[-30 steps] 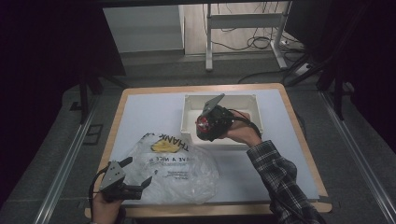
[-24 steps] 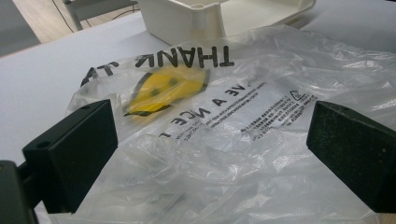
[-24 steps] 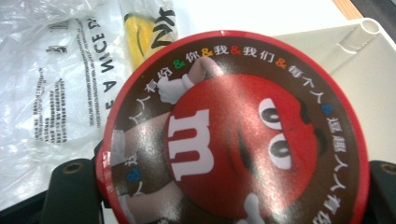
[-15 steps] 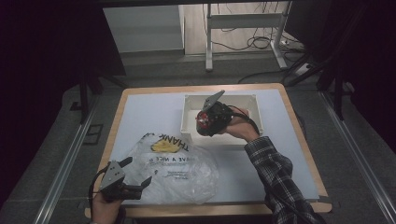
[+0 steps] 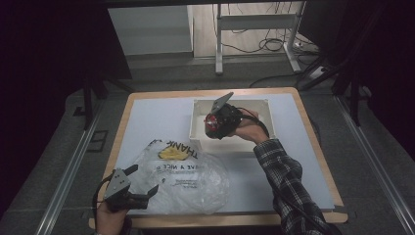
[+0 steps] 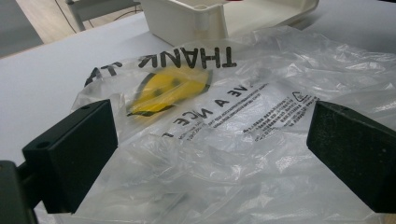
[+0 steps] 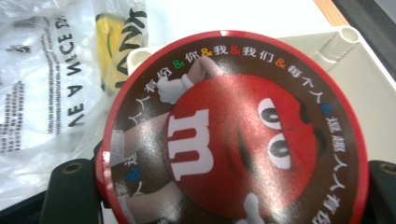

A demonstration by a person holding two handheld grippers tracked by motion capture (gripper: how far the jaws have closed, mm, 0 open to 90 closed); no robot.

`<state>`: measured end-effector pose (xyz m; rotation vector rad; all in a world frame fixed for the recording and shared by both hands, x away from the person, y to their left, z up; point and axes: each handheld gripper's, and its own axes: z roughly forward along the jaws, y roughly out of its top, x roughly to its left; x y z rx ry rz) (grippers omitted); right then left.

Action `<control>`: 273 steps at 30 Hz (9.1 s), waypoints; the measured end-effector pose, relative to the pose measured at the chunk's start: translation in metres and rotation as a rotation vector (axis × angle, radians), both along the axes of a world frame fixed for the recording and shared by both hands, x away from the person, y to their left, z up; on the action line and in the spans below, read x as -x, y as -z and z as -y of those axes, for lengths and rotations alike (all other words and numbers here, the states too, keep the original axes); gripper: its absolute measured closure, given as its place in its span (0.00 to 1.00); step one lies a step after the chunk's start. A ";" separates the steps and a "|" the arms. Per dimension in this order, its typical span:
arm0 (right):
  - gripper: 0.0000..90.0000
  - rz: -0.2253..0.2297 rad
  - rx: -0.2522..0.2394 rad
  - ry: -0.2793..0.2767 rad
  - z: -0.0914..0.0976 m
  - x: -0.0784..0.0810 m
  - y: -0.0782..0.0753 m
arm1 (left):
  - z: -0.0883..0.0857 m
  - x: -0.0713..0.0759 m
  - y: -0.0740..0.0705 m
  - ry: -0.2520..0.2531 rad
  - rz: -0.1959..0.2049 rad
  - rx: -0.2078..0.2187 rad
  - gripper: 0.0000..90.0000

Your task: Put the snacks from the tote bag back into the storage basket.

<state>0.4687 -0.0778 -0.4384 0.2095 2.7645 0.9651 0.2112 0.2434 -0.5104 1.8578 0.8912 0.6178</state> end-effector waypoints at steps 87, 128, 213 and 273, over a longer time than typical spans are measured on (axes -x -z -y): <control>0.28 -0.066 0.055 0.051 -0.047 -0.048 0.068 | -0.007 0.003 -0.004 -0.019 0.033 0.057 0.01; 0.07 -0.022 -0.024 0.071 -0.045 -0.034 0.051 | -0.006 0.003 -0.004 -0.018 0.033 0.056 0.01; 0.07 -0.066 -0.226 0.109 0.008 0.026 0.030 | -0.002 0.003 -0.003 0.000 0.025 0.058 0.02; 0.05 -0.095 -0.278 0.144 0.063 0.075 0.030 | -0.001 0.004 -0.004 0.008 0.029 0.070 0.02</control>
